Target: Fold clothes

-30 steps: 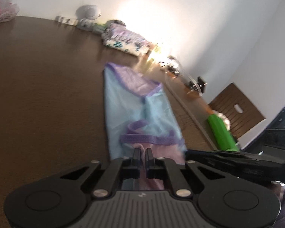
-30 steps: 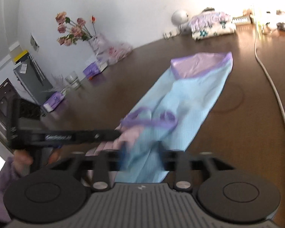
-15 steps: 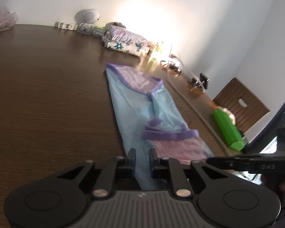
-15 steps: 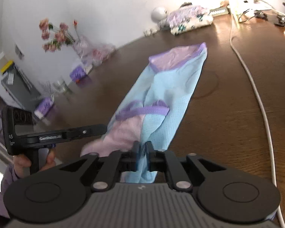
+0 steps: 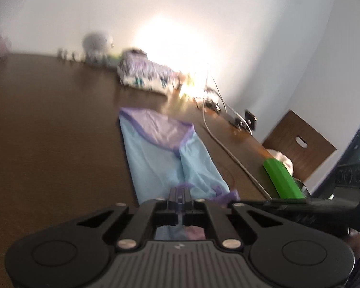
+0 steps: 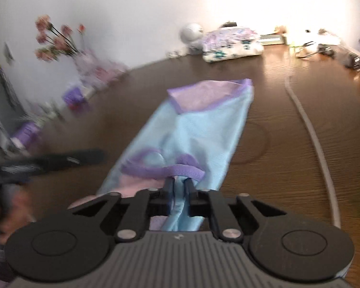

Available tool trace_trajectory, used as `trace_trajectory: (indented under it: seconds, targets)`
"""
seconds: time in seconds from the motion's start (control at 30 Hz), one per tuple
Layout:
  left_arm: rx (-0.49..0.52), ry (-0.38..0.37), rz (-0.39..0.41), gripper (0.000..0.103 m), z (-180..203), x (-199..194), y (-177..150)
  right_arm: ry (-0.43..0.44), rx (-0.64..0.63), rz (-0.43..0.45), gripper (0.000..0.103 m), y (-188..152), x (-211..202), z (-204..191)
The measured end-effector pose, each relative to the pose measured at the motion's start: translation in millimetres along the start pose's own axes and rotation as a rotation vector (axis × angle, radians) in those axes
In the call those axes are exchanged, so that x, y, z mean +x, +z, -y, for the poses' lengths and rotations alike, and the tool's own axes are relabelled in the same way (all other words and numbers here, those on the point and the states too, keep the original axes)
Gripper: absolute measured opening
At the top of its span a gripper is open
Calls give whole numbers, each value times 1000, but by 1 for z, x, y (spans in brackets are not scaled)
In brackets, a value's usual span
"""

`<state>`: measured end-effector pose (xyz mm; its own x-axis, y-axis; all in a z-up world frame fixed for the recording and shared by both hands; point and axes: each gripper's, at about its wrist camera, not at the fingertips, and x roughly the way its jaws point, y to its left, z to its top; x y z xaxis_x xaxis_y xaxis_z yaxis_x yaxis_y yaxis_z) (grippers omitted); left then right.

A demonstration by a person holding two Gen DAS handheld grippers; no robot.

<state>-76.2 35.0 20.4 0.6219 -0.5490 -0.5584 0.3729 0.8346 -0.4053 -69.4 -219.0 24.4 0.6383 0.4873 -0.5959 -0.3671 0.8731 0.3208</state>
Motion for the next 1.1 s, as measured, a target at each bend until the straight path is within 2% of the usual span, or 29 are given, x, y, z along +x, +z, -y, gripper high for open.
trace_trajectory:
  seconds: [0.07, 0.1, 0.23, 0.37, 0.43, 0.47, 0.53, 0.6, 0.63, 0.67, 0.77, 0.8, 0.9, 1.03, 1.1]
  targets:
    - [39, 6, -6, 9, 6, -4, -7, 27, -20, 61, 11, -1, -18, -2]
    - [58, 9, -10, 14, 8, -6, -10, 65, -42, 64, 11, -4, -24, -4]
    - [135, 21, -23, 15, 19, -14, -23, 221, -135, 72, 10, -15, -46, -10]
    - [208, 44, -34, 16, 30, -20, -37, 145, -184, -31, 10, -37, -32, -17]
    - [219, 62, -24, 17, 31, -21, -39, 82, -161, -35, 11, -40, -34, -9]
    - [221, 63, -21, 17, 31, -22, -38, 78, -137, -25, 11, -41, -39, -5]
    - [227, 66, -13, 18, 32, -24, -36, 117, -118, 8, 16, -42, -50, -3]
    - [237, 61, 3, 18, 34, -27, -33, 176, -119, 32, 41, -42, -54, -7]
    - [248, 48, 22, 20, 35, -30, -31, 194, -124, 28, 42, -42, -51, -6]
    - [258, 40, 30, 22, 38, -29, -29, 198, -115, 15, 41, -43, -45, -5]
    - [290, 26, 25, 26, 49, -17, -24, 203, -37, -14, 11, -48, -27, 7]
    - [301, 21, 24, 26, 53, -13, -22, 206, -3, 0, 6, -50, -26, 10]
    - [324, 48, -21, 26, 60, 4, -20, 201, 2, 14, 4, -54, -36, 13]
    - [349, 91, -39, 33, 61, 10, -26, 111, -66, 65, 6, -52, -48, 7]
    - [342, 90, -39, 34, 59, 11, -26, 134, -87, 125, 9, -44, -45, 0]
